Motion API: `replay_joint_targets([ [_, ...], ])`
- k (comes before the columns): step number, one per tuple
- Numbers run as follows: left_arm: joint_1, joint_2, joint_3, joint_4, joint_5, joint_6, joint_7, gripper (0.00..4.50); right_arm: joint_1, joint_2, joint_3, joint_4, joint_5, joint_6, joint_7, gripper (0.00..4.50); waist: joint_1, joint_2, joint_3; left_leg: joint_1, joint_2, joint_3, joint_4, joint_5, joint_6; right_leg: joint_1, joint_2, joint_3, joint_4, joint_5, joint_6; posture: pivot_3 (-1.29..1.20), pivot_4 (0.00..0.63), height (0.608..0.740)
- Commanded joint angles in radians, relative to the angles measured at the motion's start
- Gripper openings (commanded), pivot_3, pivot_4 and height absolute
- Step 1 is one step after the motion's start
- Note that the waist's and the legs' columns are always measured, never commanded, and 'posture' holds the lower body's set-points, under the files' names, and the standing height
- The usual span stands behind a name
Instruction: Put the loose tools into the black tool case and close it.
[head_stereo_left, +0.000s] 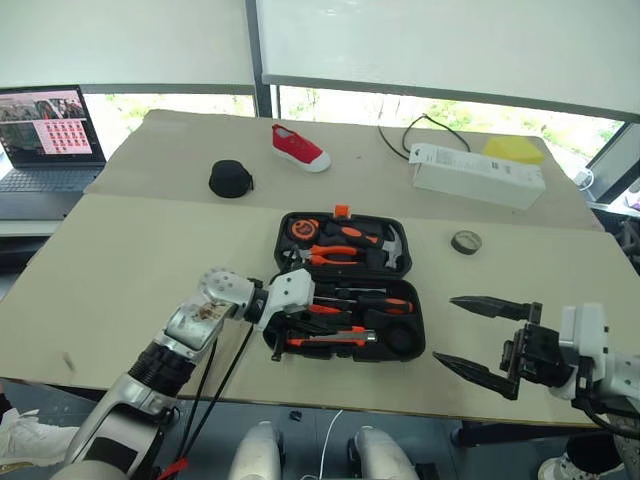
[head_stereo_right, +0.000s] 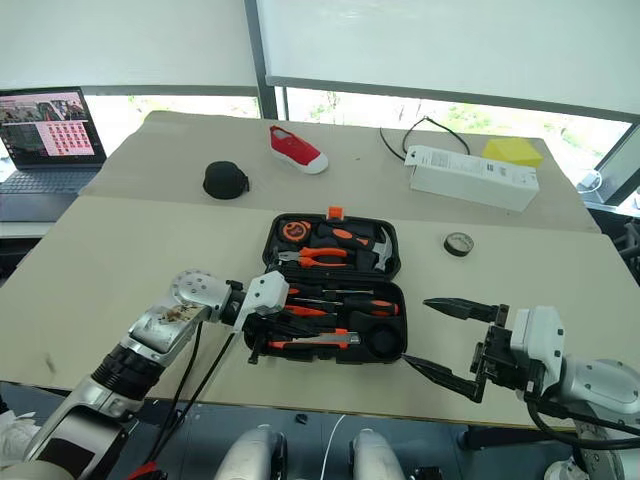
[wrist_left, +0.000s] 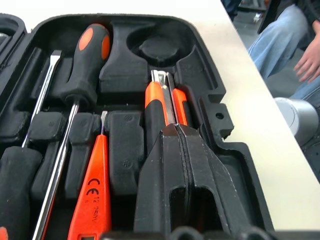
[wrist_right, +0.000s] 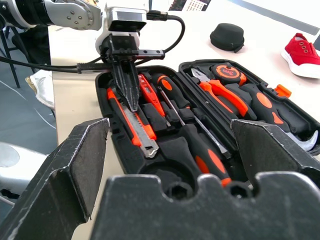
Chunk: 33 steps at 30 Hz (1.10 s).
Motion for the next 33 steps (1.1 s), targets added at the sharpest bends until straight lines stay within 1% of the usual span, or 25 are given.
replay_joint_targets([
  [1,0.023,0.002,-0.055,0.043,0.077,0.11,0.065,0.04,-0.004,0.002,-0.011,-0.03,0.009,0.0,-0.013,4.5,-0.001,0.001,-0.001,0.0,0.0,0.0,0.0,0.0,0.0,0.0,0.0,0.0,0.0,-0.001,0.002,0.0,0.15,0.74],
  [6,0.039,0.002,-0.049,0.042,0.076,0.153,0.099,0.04,0.0,0.002,-0.021,-0.024,0.01,0.002,-0.02,4.5,0.0,0.005,-0.007,0.001,0.0,0.0,0.0,0.0,0.0,0.001,0.0,0.001,0.0,-0.001,0.002,0.0,0.15,0.74],
  [9,0.05,0.001,-0.031,0.035,0.065,0.122,0.104,0.04,0.014,0.007,-0.022,-0.027,0.009,0.0,-0.025,4.5,0.0,0.008,-0.01,0.002,0.0,0.0,0.0,0.0,0.0,0.002,0.0,0.001,0.0,-0.001,0.002,0.0,0.15,0.74],
  [11,0.084,-0.036,0.052,0.024,-0.013,0.039,0.105,0.04,0.026,0.026,-0.024,-0.028,-0.001,-0.013,-0.047,4.5,-0.001,0.01,-0.011,0.002,0.0,0.0,0.0,0.0,0.0,0.002,0.0,0.001,0.0,-0.001,0.002,0.0,0.15,0.74],
  [12,0.1,-0.062,0.112,0.016,-0.063,-0.018,0.107,0.04,0.033,0.04,-0.036,-0.029,-0.002,-0.017,-0.065,4.5,-0.001,0.011,-0.012,0.002,0.0,0.0,0.0,0.0,0.0,0.002,0.0,0.001,0.0,-0.001,0.002,0.0,0.15,0.74],
  [13,0.111,-0.076,0.166,0.0,-0.118,-0.019,0.1,0.04,0.04,0.054,-0.052,-0.028,0.001,-0.022,-0.083,4.5,-0.002,0.011,-0.011,0.002,0.0,0.0,0.0,0.0,0.0,0.001,0.0,0.001,0.0,-0.001,0.002,0.0,0.15,0.74],
  [15,0.118,-0.084,0.266,-0.032,-0.222,-0.041,0.063,0.53,0.061,0.087,-0.103,-0.019,0.014,-0.033,-0.118,4.5,-0.002,0.011,-0.01,-0.001,0.0,0.0,0.0,0.0,0.0,-0.001,0.0,0.001,0.0,0.0,0.0,0.0,0.15,0.74],
  [16,0.116,-0.075,0.31,-0.039,-0.254,-0.039,0.06,0.68,0.076,0.108,-0.133,-0.01,0.013,-0.049,-0.132,4.5,-0.001,0.011,-0.01,-0.004,0.001,-0.001,0.0,0.0,0.0,-0.003,0.0,0.0,0.0,0.001,-0.002,0.0,0.15,0.74],
  [18,0.114,-0.041,0.377,-0.034,-0.287,-0.049,0.052,1.49,0.111,0.147,-0.186,0.018,0.006,-0.08,-0.15,4.5,0.0,0.011,-0.01,-0.005,0.0,-0.001,0.001,0.0,0.0,-0.005,0.0,0.0,0.0,0.003,-0.005,0.0,0.15,0.74],
  [20,0.12,-0.013,0.425,-0.024,-0.312,-0.063,0.032,2.11,0.134,0.182,-0.226,0.047,-0.003,-0.115,-0.167,4.5,-0.002,0.011,-0.01,-0.005,0.0,-0.001,0.0,0.0,0.0,-0.004,0.0,0.0,0.0,0.002,-0.004,0.0,0.15,0.74],
  [21,0.124,-0.002,0.441,-0.018,-0.32,-0.071,0.022,2.52,0.138,0.196,-0.239,0.063,-0.007,-0.129,-0.173,4.5,-0.002,0.011,-0.01,-0.004,0.0,-0.001,0.0,0.0,0.0,-0.004,0.0,0.0,-0.001,0.002,-0.004,0.0,0.15,0.74],
  [22,0.144,0.033,0.472,0.0,-0.32,-0.076,0.012,2.75,0.144,0.231,-0.258,0.1,-0.025,-0.165,-0.196,4.5,-0.003,0.012,-0.01,-0.004,0.0,-0.001,-0.001,0.0,0.0,-0.004,0.0,0.0,-0.001,0.002,-0.004,0.0,0.15,0.74],
  [23,0.166,0.067,0.505,0.023,-0.311,-0.095,0.004,3.22,0.152,0.264,-0.276,0.138,-0.042,-0.192,-0.227,4.5,-0.005,0.012,-0.01,-0.004,0.0,0.0,-0.001,0.0,0.0,-0.004,-0.001,0.0,-0.002,0.002,-0.004,0.0,0.15,0.74],
  [25,0.193,0.085,0.578,0.064,-0.345,-0.139,-0.018,3.86,0.165,0.307,-0.301,0.195,-0.083,-0.234,-0.274,4.5,-0.012,0.012,-0.01,-0.004,0.0,0.0,-0.002,0.0,0.0,-0.004,-0.001,0.0,-0.003,0.002,-0.004,0.0,0.15,0.74],
  [27,0.208,0.101,0.617,0.108,-0.36,-0.152,-0.023,4.43,0.167,0.342,-0.316,0.232,-0.1,-0.257,-0.317,4.5,-0.016,0.013,-0.01,-0.004,0.0,0.0,-0.003,0.0,0.0,-0.004,-0.001,0.0,-0.003,0.001,-0.004,0.0,0.15,0.74],
  [30,0.226,0.128,0.635,0.148,-0.337,-0.183,-0.038,4.43,0.168,0.364,-0.311,0.278,-0.124,-0.278,-0.35,4.5,-0.018,0.013,-0.009,-0.004,0.001,0.0,-0.003,0.0,0.0,-0.005,-0.001,0.0,-0.002,0.001,-0.003,0.0,0.15,0.74],
  [32,0.236,0.117,0.661,0.108,-0.376,-0.163,-0.018,4.43,0.143,0.355,-0.296,0.291,-0.144,-0.271,-0.378,4.5,-0.02,0.013,-0.009,-0.004,0.0,0.001,-0.003,0.0,0.0,-0.005,-0.002,0.0,-0.003,0.0,-0.003,0.0,0.15,0.74],
  [33,0.239,0.109,0.669,0.085,-0.392,-0.155,-0.006,4.43,0.111,0.334,-0.286,0.289,-0.157,-0.242,-0.408,4.5,-0.024,0.013,-0.009,-0.004,0.0,0.001,-0.003,0.0,0.0,-0.005,-0.002,0.0,-0.003,0.001,-0.003,0.0,0.15,0.74],
])
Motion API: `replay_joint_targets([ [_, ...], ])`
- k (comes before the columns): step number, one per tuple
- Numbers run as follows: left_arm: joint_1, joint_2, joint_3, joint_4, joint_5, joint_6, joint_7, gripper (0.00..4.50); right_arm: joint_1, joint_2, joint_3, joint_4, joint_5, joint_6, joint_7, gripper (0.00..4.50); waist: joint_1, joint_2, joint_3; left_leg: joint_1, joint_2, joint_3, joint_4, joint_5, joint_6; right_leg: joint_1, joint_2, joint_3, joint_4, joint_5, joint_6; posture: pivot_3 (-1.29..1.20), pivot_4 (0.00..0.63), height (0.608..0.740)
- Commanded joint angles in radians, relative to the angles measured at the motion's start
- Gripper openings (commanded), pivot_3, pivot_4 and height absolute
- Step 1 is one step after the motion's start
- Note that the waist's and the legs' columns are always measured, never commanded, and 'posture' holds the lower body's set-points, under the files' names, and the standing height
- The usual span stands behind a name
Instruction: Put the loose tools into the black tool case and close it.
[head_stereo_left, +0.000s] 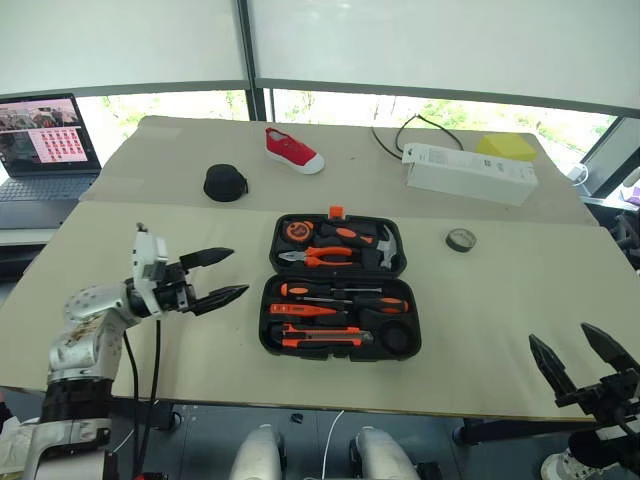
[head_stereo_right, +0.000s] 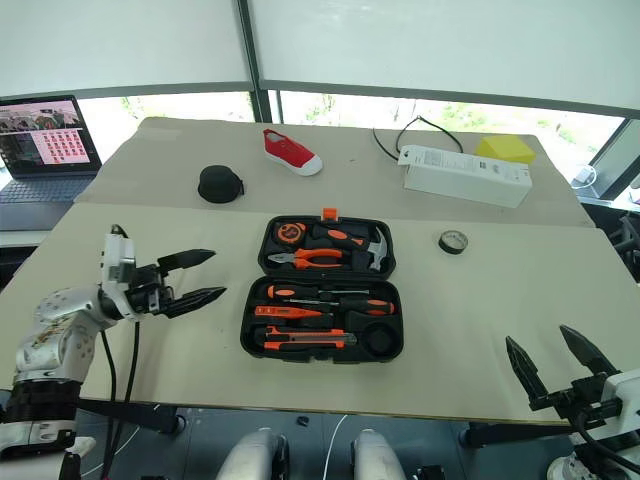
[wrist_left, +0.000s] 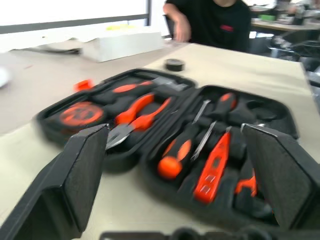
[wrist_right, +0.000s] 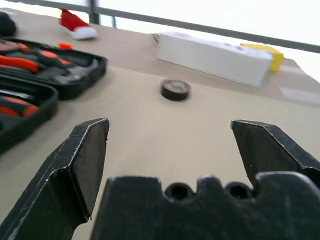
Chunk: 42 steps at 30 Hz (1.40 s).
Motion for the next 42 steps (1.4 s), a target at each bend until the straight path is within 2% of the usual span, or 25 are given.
replay_joint_targets([
  [1,0.009,-0.013,0.044,-0.094,-0.068,0.015,0.028,4.43,-0.089,-0.061,0.009,-0.008,-0.044,0.04,-0.09,4.5,-0.004,0.0,0.0,0.0,0.001,0.0,0.0,0.0,0.0,0.0,0.0,0.0,0.0,0.001,-0.001,0.0,0.15,0.74],
  [3,0.018,-0.014,0.033,-0.127,-0.081,0.041,0.028,4.43,-0.163,-0.124,0.04,-0.007,-0.06,0.121,-0.12,4.5,-0.01,0.0,0.0,0.0,0.001,0.0,0.0,0.0,0.0,-0.001,-0.001,0.001,0.0,0.001,-0.001,0.0,0.15,0.74],
  [7,0.019,-0.028,0.002,-0.163,-0.074,0.066,0.048,4.43,-0.391,-0.36,0.195,0.073,-0.174,0.35,-0.115,4.5,-0.022,0.002,0.001,0.001,0.0,0.002,0.0,0.0,0.0,-0.001,0.0,0.003,0.0,0.002,-0.001,0.0,0.15,0.74],
  [10,0.011,-0.036,-0.019,-0.162,-0.054,0.063,0.068,4.43,-0.597,-0.456,0.296,0.193,-0.173,0.456,-0.054,4.5,-0.02,0.002,0.002,0.001,0.0,0.003,-0.002,0.0,0.0,-0.002,0.001,0.003,0.0,0.001,-0.002,0.0,0.15,0.74],
  [13,0.01,-0.053,-0.044,-0.168,-0.03,0.043,0.077,4.43,-0.841,-0.52,0.471,0.385,-0.258,0.501,0.071,4.5,-0.014,0.002,0.002,0.0,0.0,0.001,-0.004,0.0,0.0,-0.003,0.002,0.002,0.0,0.001,-0.003,0.0,0.15,0.74],
  [17,0.013,-0.065,-0.063,-0.175,-0.015,0.029,0.087,4.43,-1.113,-0.501,0.662,0.687,-0.397,0.455,0.173,4.5,-0.01,0.002,0.002,-0.005,-0.001,0.003,-0.005,0.0,0.0,-0.008,0.001,0.003,-0.002,0.001,-0.003,0.0,0.15,0.74],
  [22,0.019,-0.065,-0.075,-0.186,-0.005,0.016,0.092,4.43,-1.348,-0.416,0.778,1.021,-0.516,0.372,0.206,4.5,-0.006,0.002,0.003,-0.011,-0.001,0.002,-0.006,0.0,0.001,-0.014,0.001,0.001,-0.002,0.001,-0.003,0.0,0.15,0.74],
  [30,0.032,-0.05,-0.081,-0.202,0.004,0.001,0.081,4.43,-1.518,-0.343,0.828,1.33,-0.624,0.268,0.17,4.5,-0.008,0.002,0.003,-0.012,-0.002,0.003,-0.007,0.0,0.0,-0.014,-0.001,0.001,-0.002,0.001,-0.003,0.0,0.15,0.74],
  [31,0.031,-0.048,-0.083,-0.204,0.004,0.0,0.078,4.5,-1.528,-0.335,0.831,1.355,-0.635,0.273,0.166,4.01,-0.009,0.002,0.003,-0.012,-0.002,0.003,-0.007,0.0,0.001,-0.014,-0.001,0.001,-0.002,0.001,-0.003,0.0,0.15,0.74],
  [32,0.03,-0.047,-0.084,-0.206,0.005,-0.002,0.075,4.5,-1.534,-0.33,0.833,1.374,-0.645,0.273,0.164,3.87,-0.01,0.002,0.003,-0.012,-0.002,0.003,-0.007,0.0,0.001,-0.014,-0.001,0.001,-0.002,0.001,-0.003,0.0,0.15,0.74],
  [42,0.016,-0.028,-0.089,-0.195,-0.002,-0.005,0.026,4.5,-1.544,-0.288,0.803,1.452,-0.672,0.201,0.106,0.42,-0.014,0.002,0.003,-0.011,-0.002,0.003,-0.007,0.0,0.0,-0.014,-0.001,0.001,0.0,0.001,-0.003,0.0,0.15,0.74],
])
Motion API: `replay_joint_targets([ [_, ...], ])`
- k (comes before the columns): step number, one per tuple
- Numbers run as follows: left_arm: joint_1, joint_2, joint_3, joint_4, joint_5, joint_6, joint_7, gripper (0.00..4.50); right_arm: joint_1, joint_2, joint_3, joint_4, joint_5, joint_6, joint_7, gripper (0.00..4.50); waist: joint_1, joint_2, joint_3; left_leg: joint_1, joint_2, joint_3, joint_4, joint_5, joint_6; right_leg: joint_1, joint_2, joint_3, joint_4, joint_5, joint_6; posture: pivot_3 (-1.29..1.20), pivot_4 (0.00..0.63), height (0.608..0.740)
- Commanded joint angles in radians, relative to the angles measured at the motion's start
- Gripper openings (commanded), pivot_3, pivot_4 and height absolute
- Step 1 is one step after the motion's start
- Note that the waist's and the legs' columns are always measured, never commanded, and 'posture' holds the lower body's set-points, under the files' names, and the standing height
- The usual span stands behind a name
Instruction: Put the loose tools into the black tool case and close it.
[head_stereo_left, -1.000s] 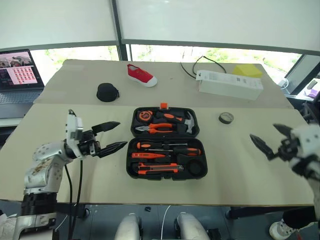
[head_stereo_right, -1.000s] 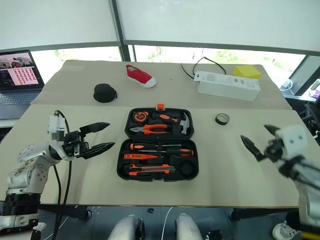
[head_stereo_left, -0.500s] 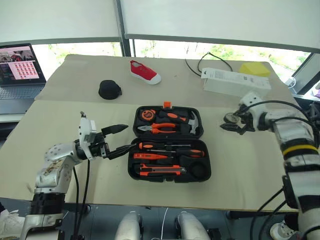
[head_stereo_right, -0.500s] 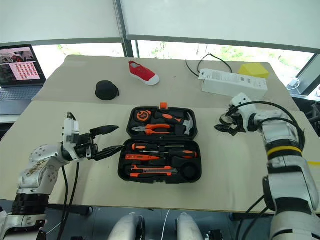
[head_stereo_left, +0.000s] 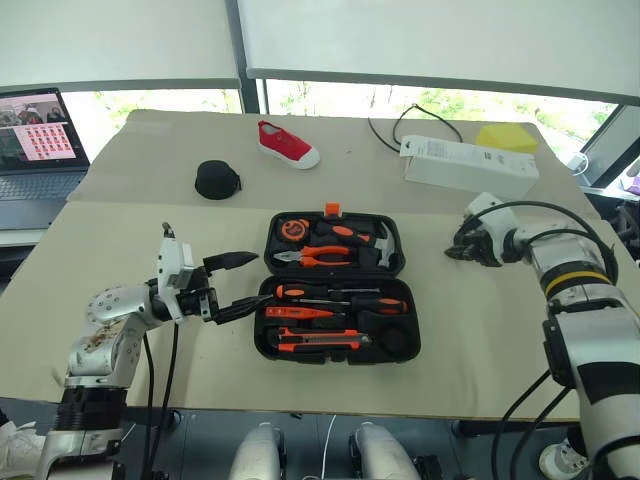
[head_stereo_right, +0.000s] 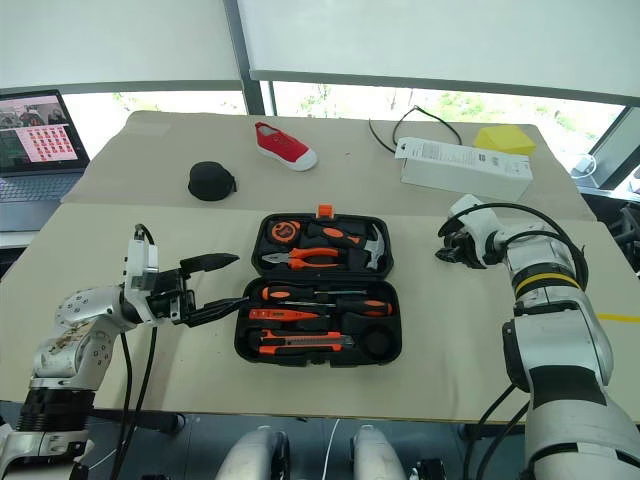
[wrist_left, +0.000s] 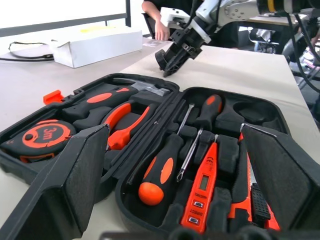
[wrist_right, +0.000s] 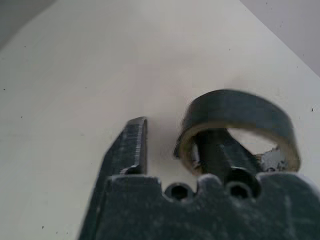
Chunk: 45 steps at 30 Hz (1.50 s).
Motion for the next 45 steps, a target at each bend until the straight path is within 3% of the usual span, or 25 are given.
replay_joint_targets([
  [1,-0.014,0.02,0.002,-0.022,-0.007,-0.016,-0.018,4.5,-0.017,-0.001,-0.024,0.013,-0.01,-0.046,-0.039,0.1,-0.001,0.0,0.0,0.0,0.0,0.0,0.0,0.0,0.0,0.0,0.0,0.0,0.0,0.0,0.0,0.0,0.15,0.74],
  [5,0.0,0.024,0.006,-0.028,-0.009,-0.016,-0.024,4.5,-0.018,-0.015,-0.045,-0.006,0.011,-0.116,0.022,0.04,-0.002,0.0,0.0,0.0,0.0,0.0,0.0,0.0,0.0,0.0,0.0,0.0,0.0,0.0,0.0,0.0,0.15,0.74],
  [9,0.029,0.055,0.003,-0.03,0.009,-0.043,-0.064,4.5,-0.004,-0.06,-0.078,-0.178,0.117,-0.122,0.396,0.04,-0.003,0.003,0.002,0.0,0.0,0.0,0.0,0.0,0.0,0.0,0.0,0.0,0.0,0.0,0.0,0.0,0.15,0.74],
  [10,0.039,0.068,-0.006,-0.027,0.024,-0.065,-0.086,4.5,0.015,-0.071,-0.083,-0.268,0.157,-0.045,0.48,0.04,-0.004,0.004,0.003,0.0,0.0,0.0,0.0,0.0,0.0,0.0,0.0,0.0,0.0,0.0,0.0,0.0,0.15,0.74],
  [13,0.076,0.116,-0.042,-0.023,0.069,-0.144,-0.173,4.5,0.185,-0.149,-0.063,-0.871,0.399,0.445,0.66,0.04,0.003,0.005,0.003,0.0,0.001,-0.001,-0.001,0.0,0.0,0.0,0.001,-0.001,0.0,0.0,0.0,0.0,0.15,0.74],
  [16,0.103,0.133,-0.056,-0.049,0.057,-0.154,-0.201,4.5,0.327,-0.196,-0.057,-1.323,0.595,0.813,0.611,0.04,0.01,0.005,0.003,0.0,0.002,-0.002,-0.002,0.0,0.0,-0.001,0.001,-0.001,0.001,0.0,-0.001,0.0,0.15,0.74],
  [20,0.148,0.138,-0.053,-0.097,0.043,-0.143,-0.198,4.5,0.446,-0.17,-0.055,-1.606,0.675,1.059,0.419,0.04,0.01,0.004,0.003,0.0,0.002,-0.003,-0.001,0.0,0.0,-0.001,0.0,-0.002,0.003,-0.001,-0.001,0.0,0.15,0.74],
  [24,0.19,0.133,-0.057,-0.155,0.034,-0.121,-0.173,4.5,0.513,-0.188,-0.048,-1.671,0.668,1.11,0.307,0.04,0.012,0.003,0.004,0.0,0.001,-0.002,0.002,0.0,0.0,0.0,0.0,-0.002,0.004,-0.001,-0.001,0.0,0.15,0.74],
  [31,0.251,0.119,-0.091,-0.235,0.019,-0.094,-0.149,4.5,0.58,-0.287,0.037,-1.698,0.67,1.09,0.272,0.04,0.008,0.002,0.004,0.0,0.002,-0.002,0.002,0.0,0.0,-0.001,0.001,-0.001,0.004,-0.001,-0.001,0.0,0.15,0.74],
  [42,0.243,0.117,-0.084,-0.232,0.015,-0.101,-0.12,4.5,0.568,-0.304,0.125,-1.658,0.677,1.118,0.228,0.04,0.011,-0.001,0.004,0.0,0.001,-0.003,0.003,0.0,0.0,0.0,0.001,-0.001,0.003,-0.001,-0.001,0.0,0.15,0.74],
  [45,0.242,0.113,-0.087,-0.234,0.016,-0.102,-0.111,4.5,0.555,-0.312,0.191,-1.635,0.616,1.097,0.184,0.04,0.011,-0.001,0.004,0.0,0.001,-0.003,0.003,0.0,0.0,0.0,0.001,-0.001,0.004,-0.001,-0.001,0.0,0.15,0.74],
])
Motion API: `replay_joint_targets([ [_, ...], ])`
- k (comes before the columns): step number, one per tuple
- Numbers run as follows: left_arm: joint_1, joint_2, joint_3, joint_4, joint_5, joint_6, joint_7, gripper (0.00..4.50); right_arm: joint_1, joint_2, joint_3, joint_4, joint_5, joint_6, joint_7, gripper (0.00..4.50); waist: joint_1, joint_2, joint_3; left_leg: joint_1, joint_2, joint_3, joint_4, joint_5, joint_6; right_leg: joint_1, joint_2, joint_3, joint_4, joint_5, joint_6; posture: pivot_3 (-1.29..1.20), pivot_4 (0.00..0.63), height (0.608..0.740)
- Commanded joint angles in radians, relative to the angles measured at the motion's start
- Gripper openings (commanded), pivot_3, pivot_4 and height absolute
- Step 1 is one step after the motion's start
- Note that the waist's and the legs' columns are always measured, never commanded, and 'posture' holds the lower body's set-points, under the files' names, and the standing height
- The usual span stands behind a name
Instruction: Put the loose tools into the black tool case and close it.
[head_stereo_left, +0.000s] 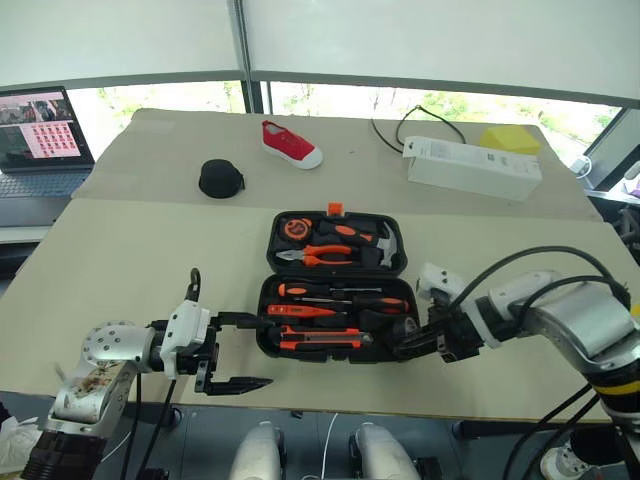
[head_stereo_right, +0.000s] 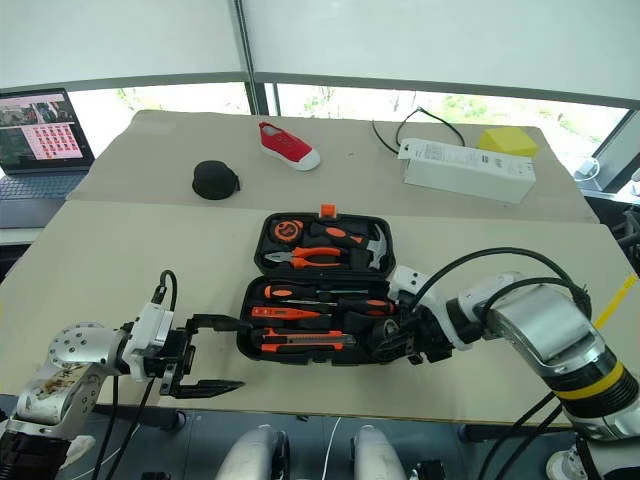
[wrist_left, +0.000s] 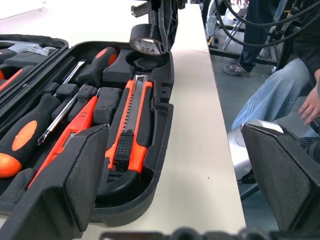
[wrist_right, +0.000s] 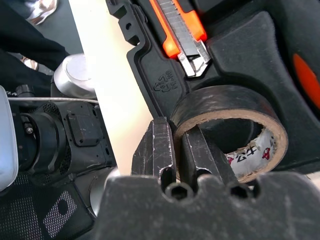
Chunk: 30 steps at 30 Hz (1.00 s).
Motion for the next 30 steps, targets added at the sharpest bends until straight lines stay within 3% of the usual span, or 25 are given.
replay_joint_targets([
  [1,-0.006,-0.001,0.008,-0.02,-0.007,-0.014,0.013,4.5,-0.024,-0.024,0.099,0.032,-0.093,-0.008,-0.06,0.04,0.0,-0.001,-0.001,0.0,0.0,0.0,0.0,0.0,0.0,0.0,0.0,0.0,0.0,0.0,0.0,0.0,0.15,0.74],
  [4,-0.005,0.0,0.008,-0.023,-0.006,-0.014,0.021,4.5,-0.062,-0.026,0.126,0.037,-0.084,0.019,-0.054,0.04,0.0,-0.005,-0.003,0.001,0.0,0.0,0.0,0.0,0.0,0.001,0.0,0.0,0.0,0.0,0.0,0.0,0.15,0.74],
  [5,-0.004,0.0,0.008,-0.024,-0.006,-0.014,0.023,4.5,-0.073,-0.026,0.123,0.034,-0.067,0.031,-0.041,0.65,0.0,-0.006,-0.003,0.001,0.0,0.0,0.0,0.0,0.0,0.001,0.0,0.0,0.0,0.0,0.0,0.0,0.15,0.74],
  [16,0.011,0.01,0.049,-0.019,-0.01,-0.005,0.08,4.5,-0.174,-0.032,0.006,0.056,0.104,0.048,0.1,4.34,-0.003,-0.006,-0.002,0.0,0.001,-0.003,0.0,0.0,0.0,-0.001,0.0,0.0,0.0,0.0,0.0,0.0,0.15,0.74],
  [19,0.002,-0.015,0.098,-0.007,-0.047,0.033,0.154,4.5,-0.136,-0.043,-0.079,0.124,0.102,-0.044,0.118,4.34,-0.002,-0.007,-0.001,0.0,0.001,-0.003,0.0,0.0,0.0,-0.001,0.0,0.0,0.0,0.0,0.0,0.0,0.15,0.74],
  [21,-0.035,-0.058,0.152,0.027,-0.044,0.035,0.268,4.5,-0.071,-0.057,-0.14,0.169,0.067,-0.202,0.154,4.34,0.005,-0.007,-0.001,0.0,0.0,-0.003,0.0,0.0,0.0,0.0,0.0,0.0,0.0,0.0,0.0,0.0,0.15,0.74],
  [25,-0.07,-0.052,0.174,0.094,0.018,0.088,0.379,4.5,0.048,-0.011,-0.262,0.273,-0.009,-0.516,0.126,3.3,0.011,-0.009,0.0,0.0,0.0,-0.002,0.001,0.0,0.0,0.002,0.0,-0.002,-0.001,0.0,0.0,0.0,0.15,0.74],
  [28,-0.143,-0.082,0.149,0.187,0.108,0.131,0.53,3.84,0.09,0.084,-0.281,0.448,-0.189,-0.927,0.009,2.24,0.003,-0.009,0.0,0.001,0.0,-0.002,0.001,0.0,0.0,0.002,0.0,-0.001,0.0,0.0,0.0,0.0,0.15,0.74],
  [30,-0.182,-0.101,0.114,0.221,0.131,0.156,0.55,3.06,0.085,0.139,-0.268,0.539,-0.256,-1.047,-0.042,1.56,0.0,-0.009,0.0,0.001,-0.001,-0.001,0.001,0.0,0.0,0.002,0.0,-0.001,0.001,0.0,0.001,0.0,0.15,0.74],
])
